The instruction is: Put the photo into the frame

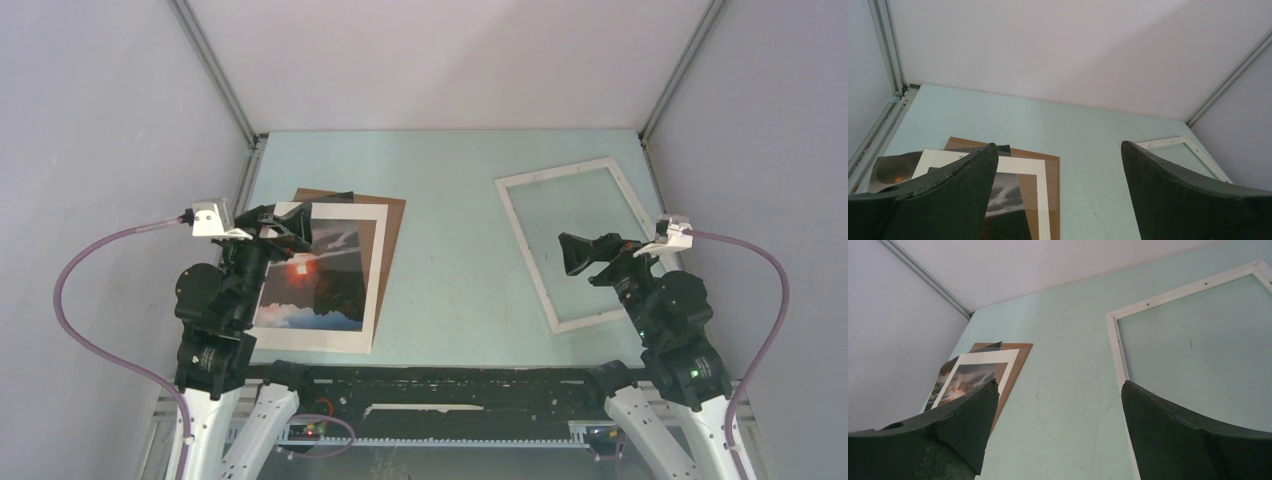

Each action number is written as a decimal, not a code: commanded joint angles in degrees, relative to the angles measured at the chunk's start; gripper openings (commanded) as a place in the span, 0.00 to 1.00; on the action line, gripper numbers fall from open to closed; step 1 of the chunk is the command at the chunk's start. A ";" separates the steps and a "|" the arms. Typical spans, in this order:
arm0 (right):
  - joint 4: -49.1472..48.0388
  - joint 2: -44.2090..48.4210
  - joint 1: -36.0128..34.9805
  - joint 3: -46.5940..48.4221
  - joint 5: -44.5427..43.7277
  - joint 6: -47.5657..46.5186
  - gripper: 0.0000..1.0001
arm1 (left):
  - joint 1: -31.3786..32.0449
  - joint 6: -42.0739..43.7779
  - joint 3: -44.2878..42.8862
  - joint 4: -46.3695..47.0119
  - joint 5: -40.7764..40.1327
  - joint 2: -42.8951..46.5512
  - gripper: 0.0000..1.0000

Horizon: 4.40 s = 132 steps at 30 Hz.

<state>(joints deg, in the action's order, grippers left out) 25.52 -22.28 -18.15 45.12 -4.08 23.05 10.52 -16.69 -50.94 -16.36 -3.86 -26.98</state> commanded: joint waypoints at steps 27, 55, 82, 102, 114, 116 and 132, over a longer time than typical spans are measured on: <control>0.13 -46.37 20.70 -3.35 20.17 5.25 1.00 | 2.94 1.75 -1.49 0.72 1.47 -5.28 1.00; -19.99 -79.59 -12.32 15.04 26.83 23.63 0.90 | 3.98 1.25 -1.29 0.11 0.65 -7.68 1.00; -37.40 -96.43 -24.30 30.23 30.44 30.34 0.88 | -26.62 -17.20 -3.63 -21.12 -2.35 -43.33 1.00; -29.14 -104.20 -21.23 41.36 27.11 22.77 0.79 | -29.92 -7.57 -21.86 -11.06 2.56 -72.63 1.00; -27.94 -106.37 -21.01 43.47 28.45 22.07 0.78 | -32.14 -7.87 -29.66 -14.32 8.42 -82.71 1.00; -27.70 -107.28 -21.04 44.35 28.76 22.42 0.78 | -32.23 -8.16 -31.36 -16.79 8.96 -84.69 1.00; -30.63 -108.12 -20.77 44.20 30.68 27.41 0.78 | -32.00 -12.97 -24.96 -18.53 18.28 -84.61 1.00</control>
<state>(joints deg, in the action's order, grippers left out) -2.72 -129.84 -39.38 88.99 25.71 48.14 -21.63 -28.01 -79.07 -33.52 9.91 -112.38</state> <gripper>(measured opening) 0.782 0.997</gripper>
